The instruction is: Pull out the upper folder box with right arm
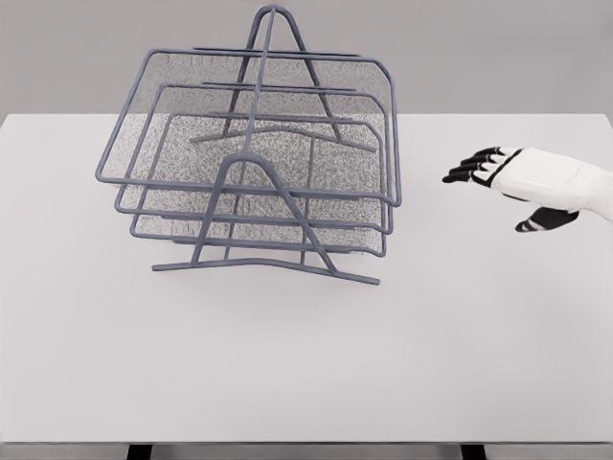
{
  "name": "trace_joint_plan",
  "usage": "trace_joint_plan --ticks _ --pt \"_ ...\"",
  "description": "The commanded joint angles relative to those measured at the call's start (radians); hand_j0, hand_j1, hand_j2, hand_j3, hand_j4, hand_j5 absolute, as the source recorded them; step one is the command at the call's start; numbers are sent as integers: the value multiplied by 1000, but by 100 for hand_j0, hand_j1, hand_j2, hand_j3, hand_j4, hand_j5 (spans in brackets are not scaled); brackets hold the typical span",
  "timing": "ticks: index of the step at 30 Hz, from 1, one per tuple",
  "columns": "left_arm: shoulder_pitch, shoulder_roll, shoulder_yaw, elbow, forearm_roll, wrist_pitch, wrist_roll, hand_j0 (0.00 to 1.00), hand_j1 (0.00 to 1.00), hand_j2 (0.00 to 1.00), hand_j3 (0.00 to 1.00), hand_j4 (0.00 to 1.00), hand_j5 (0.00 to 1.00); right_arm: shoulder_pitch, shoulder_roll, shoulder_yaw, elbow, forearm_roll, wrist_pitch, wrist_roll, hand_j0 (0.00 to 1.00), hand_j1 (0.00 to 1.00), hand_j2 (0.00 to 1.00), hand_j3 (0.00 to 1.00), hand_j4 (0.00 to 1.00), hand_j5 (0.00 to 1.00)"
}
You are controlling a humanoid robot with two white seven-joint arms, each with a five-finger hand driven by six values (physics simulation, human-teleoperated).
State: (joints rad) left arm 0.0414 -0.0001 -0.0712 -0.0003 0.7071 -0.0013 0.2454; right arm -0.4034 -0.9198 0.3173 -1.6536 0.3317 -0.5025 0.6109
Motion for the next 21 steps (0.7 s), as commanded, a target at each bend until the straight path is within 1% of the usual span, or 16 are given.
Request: trace_joint_plan --ticks 1,2,3,4,6,7,8,9,11,15,16,21 --pt "0 0 -1 0 0 0 0 100 100 100 100 100 100 -3 10 2 8 -2 -4 0 100 100 100 100 100 100" --pt "0 0 -1 0 0 0 0 100 100 100 100 100 100 -47 30 2 14 -2 -2 0 100 100 100 100 100 100" --pt "0 0 -1 0 0 0 0 100 100 100 100 100 100 -121 99 6 18 0 -1 0 100 100 100 100 100 100" --pt "0 0 -1 0 0 0 0 100 100 100 100 100 100 -155 130 11 24 0 2 0 100 100 100 100 100 100" --pt "0 0 1 0 0 0 0 100 100 100 100 100 100 -164 168 11 15 1 1 0 100 100 100 100 100 100" --pt "0 0 -1 0 0 0 0 100 100 100 100 100 100 -196 190 46 17 3 -1 0 100 100 100 100 100 100" --pt "0 0 1 0 0 0 0 100 100 100 100 100 100 -227 196 72 17 3 -1 0 100 100 100 100 100 100" --pt "0 0 -1 0 0 0 -2 100 100 100 100 100 100 -238 225 74 18 3 2 0 100 100 100 100 100 100" --pt "0 0 1 0 0 0 0 100 100 100 100 100 100 -242 242 126 24 3 2 0 100 100 100 100 100 100" --pt "0 0 1 0 0 0 0 100 100 100 100 100 100 -227 237 171 34 3 -1 0 100 100 100 100 100 100" --pt "0 0 1 0 0 0 0 100 100 100 100 100 100 -210 231 171 40 3 -4 0 100 100 100 100 100 100" --pt "0 0 -1 0 0 0 0 100 100 100 100 100 100 -183 231 172 49 3 -5 0 100 100 100 100 100 100"
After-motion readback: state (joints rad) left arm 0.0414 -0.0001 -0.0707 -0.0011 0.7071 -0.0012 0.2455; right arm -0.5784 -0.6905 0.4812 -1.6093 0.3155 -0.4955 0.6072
